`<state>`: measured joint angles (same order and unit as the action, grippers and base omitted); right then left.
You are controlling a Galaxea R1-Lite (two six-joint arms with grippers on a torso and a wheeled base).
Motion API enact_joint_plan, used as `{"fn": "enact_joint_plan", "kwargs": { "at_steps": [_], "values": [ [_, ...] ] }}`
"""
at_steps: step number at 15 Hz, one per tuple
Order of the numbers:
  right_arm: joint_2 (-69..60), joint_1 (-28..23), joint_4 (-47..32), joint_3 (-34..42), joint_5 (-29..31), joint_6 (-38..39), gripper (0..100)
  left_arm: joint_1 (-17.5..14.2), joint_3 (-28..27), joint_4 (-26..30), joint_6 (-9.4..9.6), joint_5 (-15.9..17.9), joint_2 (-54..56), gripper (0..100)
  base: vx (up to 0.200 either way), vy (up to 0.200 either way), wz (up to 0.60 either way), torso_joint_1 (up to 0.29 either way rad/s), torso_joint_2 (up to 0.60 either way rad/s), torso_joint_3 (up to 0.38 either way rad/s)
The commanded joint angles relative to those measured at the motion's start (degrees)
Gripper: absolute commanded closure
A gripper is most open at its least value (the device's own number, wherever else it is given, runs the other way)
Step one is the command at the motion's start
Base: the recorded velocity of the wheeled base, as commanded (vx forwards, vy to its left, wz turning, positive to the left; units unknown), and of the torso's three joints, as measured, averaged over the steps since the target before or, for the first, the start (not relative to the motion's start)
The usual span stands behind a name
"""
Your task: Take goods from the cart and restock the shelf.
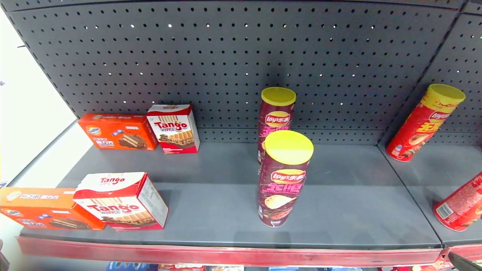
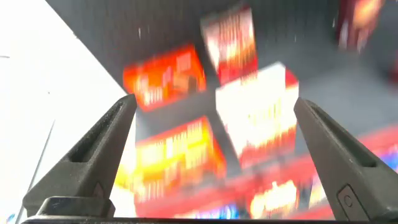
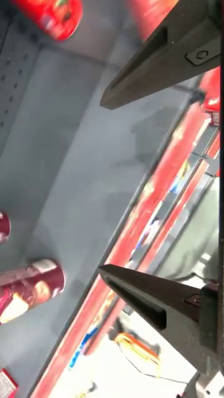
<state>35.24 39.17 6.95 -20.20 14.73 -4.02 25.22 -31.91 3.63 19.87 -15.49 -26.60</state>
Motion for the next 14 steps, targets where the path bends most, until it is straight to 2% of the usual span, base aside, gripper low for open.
{"fn": "enact_joint_plan", "kwargs": {
  "at_steps": [1,3,5,6,9,11,13,14],
  "values": [
    [-11.7,-4.5,-0.3,5.6,0.8,-0.1,0,-4.5,8.5,4.1,0.43,0.2,13.6,0,0.0,0.0,0.0,0.0,0.0,0.0],
    [-17.8,-9.5,-0.4,10.9,1.0,-0.1,0,-4.9,12.6,4.1,0.61,0.2,16.5,0,0.0,0.0,0.0,0.0,0.0,0.0],
    [-23.2,-19.1,-0.5,15.6,0.6,0.2,0,-4.9,17.4,4.1,0.08,0.2,17.5,0,0.0,0.0,0.0,0.0,0.0,0.0],
    [-23.8,-21.4,-0.5,16.3,0.6,0.4,0,-4.9,18.7,4.0,-0.1,0.2,17.6,0,0.0,0.0,0.0,0.0,0.0,0.0],
    [-28.7,-35.2,-1.5,20.1,0.4,0.7,0,-5.3,25.9,3.6,-0.18,0.2,20.4,0,0.0,0.0,0.0,0.0,0.0,0.0],
    [-31.6,-38.7,-3.4,20.0,0.1,1.0,0,-6.7,26.8,3.6,-0.53,0.3,21.5,0,0.0,0.0,0.0,0.0,0.0,0.0],
    [-35.2,-40.0,-3.4,20.1,-2.1,1.6,0,-6.9,26.8,3.6,-3.44,0.2,21.5,0,0.0,0.0,0.0,0.0,0.0,0.0],
    [-35.2,-40.0,-3.4,20.1,-1.7,2.7,0,-7.1,26.8,3.6,-3.87,0.2,21.6,0,0.0,0.0,0.0,0.0,0.0,0.0]
  ]
}}
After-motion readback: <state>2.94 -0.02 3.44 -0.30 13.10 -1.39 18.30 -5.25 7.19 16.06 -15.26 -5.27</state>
